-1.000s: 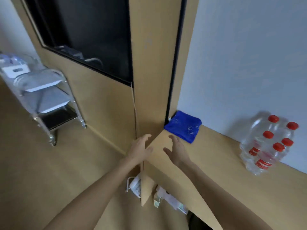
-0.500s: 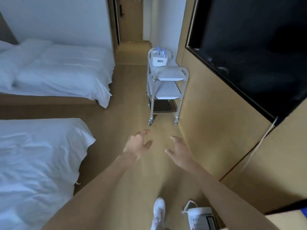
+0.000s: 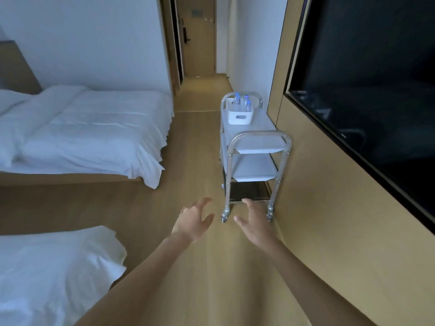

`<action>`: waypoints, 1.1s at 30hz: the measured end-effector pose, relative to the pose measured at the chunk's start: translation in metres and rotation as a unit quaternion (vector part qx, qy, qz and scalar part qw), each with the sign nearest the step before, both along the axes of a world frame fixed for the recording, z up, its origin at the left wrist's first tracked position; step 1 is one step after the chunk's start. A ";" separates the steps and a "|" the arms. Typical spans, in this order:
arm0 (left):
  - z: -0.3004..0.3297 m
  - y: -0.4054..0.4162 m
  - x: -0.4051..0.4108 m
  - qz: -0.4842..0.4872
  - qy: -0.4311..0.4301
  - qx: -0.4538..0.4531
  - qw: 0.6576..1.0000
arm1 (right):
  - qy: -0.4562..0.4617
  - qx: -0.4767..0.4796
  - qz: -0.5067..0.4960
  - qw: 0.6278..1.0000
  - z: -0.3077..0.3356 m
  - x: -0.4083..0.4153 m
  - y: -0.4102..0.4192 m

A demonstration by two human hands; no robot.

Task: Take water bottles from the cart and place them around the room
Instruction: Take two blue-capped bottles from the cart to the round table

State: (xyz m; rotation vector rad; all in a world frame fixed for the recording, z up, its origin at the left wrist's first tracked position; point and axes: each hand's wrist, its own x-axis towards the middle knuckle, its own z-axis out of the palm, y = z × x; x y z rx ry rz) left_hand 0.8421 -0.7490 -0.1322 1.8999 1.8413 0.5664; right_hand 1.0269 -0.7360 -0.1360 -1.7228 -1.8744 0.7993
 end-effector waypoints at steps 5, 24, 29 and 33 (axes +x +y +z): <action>-0.003 0.100 -0.013 0.009 -0.006 -0.022 1.000 | 0.025 -0.005 0.019 1.000 -0.004 -0.026 0.101; 0.017 0.593 -0.091 -0.067 -0.070 0.007 0.995 | 0.047 0.020 -0.099 0.994 0.003 -0.095 0.556; -0.005 0.689 -0.097 -0.089 -0.074 -0.021 0.993 | 0.037 0.007 -0.120 0.992 -0.016 -0.102 0.662; -0.019 0.776 -0.109 -0.092 -0.063 -0.023 0.993 | 0.062 0.006 -0.117 0.991 -0.034 -0.113 0.760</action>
